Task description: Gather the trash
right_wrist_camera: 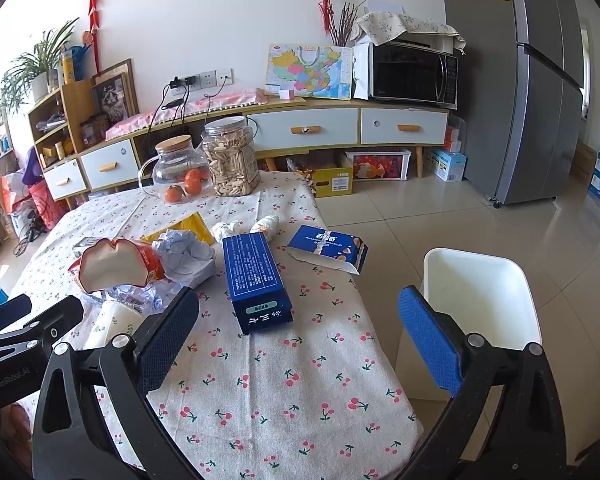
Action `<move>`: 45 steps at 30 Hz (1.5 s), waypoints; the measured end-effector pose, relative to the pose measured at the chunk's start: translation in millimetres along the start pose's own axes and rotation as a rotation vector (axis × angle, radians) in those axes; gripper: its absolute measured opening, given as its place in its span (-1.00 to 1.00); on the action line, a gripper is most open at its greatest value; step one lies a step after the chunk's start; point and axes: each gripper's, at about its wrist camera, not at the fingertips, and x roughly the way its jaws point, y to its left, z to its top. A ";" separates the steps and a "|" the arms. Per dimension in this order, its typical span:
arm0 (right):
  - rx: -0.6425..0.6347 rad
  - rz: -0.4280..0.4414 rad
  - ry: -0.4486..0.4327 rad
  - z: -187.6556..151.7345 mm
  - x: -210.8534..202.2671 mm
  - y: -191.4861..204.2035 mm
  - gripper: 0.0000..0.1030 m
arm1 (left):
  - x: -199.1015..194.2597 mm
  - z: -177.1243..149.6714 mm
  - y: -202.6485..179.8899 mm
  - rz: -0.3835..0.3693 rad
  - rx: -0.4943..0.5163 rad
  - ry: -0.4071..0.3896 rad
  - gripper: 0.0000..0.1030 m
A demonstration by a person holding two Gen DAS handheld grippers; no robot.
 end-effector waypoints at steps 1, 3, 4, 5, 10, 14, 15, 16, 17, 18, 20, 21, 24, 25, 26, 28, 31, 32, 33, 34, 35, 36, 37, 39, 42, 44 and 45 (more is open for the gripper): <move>0.001 0.000 0.000 -0.2 0.2 0.1 0.87 | 0.0 -0.1 -0.1 0.000 0.000 0.000 0.85; 0.002 0.000 0.000 -0.2 0.5 0.0 0.86 | 0.1 -0.2 -0.1 0.000 0.000 0.000 0.85; 0.003 -0.001 -0.001 -0.3 0.6 0.1 0.87 | 0.0 -0.4 -0.1 0.000 0.000 0.000 0.85; 0.003 0.000 0.000 -0.4 0.9 0.2 0.86 | 0.3 -0.5 0.0 0.000 0.000 0.001 0.85; 0.003 0.000 0.004 -2.0 1.6 1.0 0.87 | 2.0 -2.1 0.0 0.001 0.001 0.006 0.85; 0.002 0.000 0.003 -2.5 2.0 1.2 0.86 | 2.6 -2.2 0.0 0.001 0.001 0.006 0.85; 0.004 0.000 0.004 -1.1 1.9 0.0 0.87 | 2.6 -2.2 0.1 0.001 0.001 0.005 0.85; 0.004 0.000 0.005 -1.6 2.1 0.4 0.86 | 2.7 -2.4 0.1 0.001 0.001 0.006 0.85; 0.004 0.000 0.005 -0.9 2.0 -0.3 0.87 | 2.5 -2.1 0.1 0.001 0.000 0.005 0.85; 0.005 0.001 0.006 -1.6 2.1 0.3 0.86 | 2.5 -2.2 0.1 0.001 0.000 0.005 0.85; 0.005 0.000 0.005 -0.7 2.2 -0.4 0.87 | 2.5 -2.0 0.1 0.002 0.001 0.006 0.85; 0.005 0.000 0.005 -0.6 2.3 -0.4 0.87 | 2.6 -2.1 0.2 0.001 0.001 0.006 0.85; 0.005 0.001 0.006 -0.3 2.4 -0.6 0.87 | 3.1 -2.5 0.1 0.001 0.001 0.007 0.85; 0.005 0.001 0.006 -0.8 2.6 -0.2 0.87 | 3.1 -2.5 0.1 0.001 0.001 0.007 0.85; 0.005 0.001 0.007 -1.0 2.6 0.0 0.86 | 3.1 -2.6 0.1 0.001 0.001 0.007 0.85; 0.007 0.002 0.009 -0.8 2.8 -0.3 0.87 | 4.0 -3.9 0.4 0.002 0.000 0.010 0.85; 0.008 0.002 0.008 -1.9 3.3 -0.1 0.87 | 5.1 -5.3 1.7 0.002 0.000 0.014 0.85; 0.007 0.002 0.007 -2.2 3.4 0.1 0.87 | 5.1 -5.1 1.9 0.002 0.000 0.013 0.85; 0.007 0.002 0.008 -1.4 3.4 -0.5 0.87 | 5.2 -5.7 2.2 0.003 0.000 0.013 0.85; 0.007 0.002 0.009 -1.6 3.6 -0.4 0.87 | 5.2 -5.1 1.9 0.002 0.000 0.013 0.85; 0.006 0.002 0.010 -1.7 3.8 -0.3 0.87 | 5.2 -5.0 1.9 0.002 0.000 0.014 0.85; 0.007 0.002 0.010 -1.1 3.7 -0.9 0.87 | 5.6 -5.5 2.2 0.002 -0.001 0.015 0.85; 0.008 0.002 0.010 -0.8 3.7 -1.2 0.87 | 6.0 -6.0 2.6 0.002 -0.001 0.016 0.85; 0.008 0.002 0.010 -1.9 3.7 -0.5 0.87 | 6.3 -6.2 2.9 0.003 -0.002 0.019 0.85; 0.008 0.002 0.011 -1.3 4.1 -0.9 0.87 | 6.7 -5.4 3.0 0.004 -0.002 0.025 0.85; 0.009 0.003 0.013 -1.5 4.3 -0.9 0.87 | 6.9 -5.5 3.3 0.005 -0.003 0.028 0.85; 0.009 0.002 0.013 -2.0 3.9 -0.6 0.87 | 6.9 -5.4 3.2 0.005 -0.003 0.030 0.85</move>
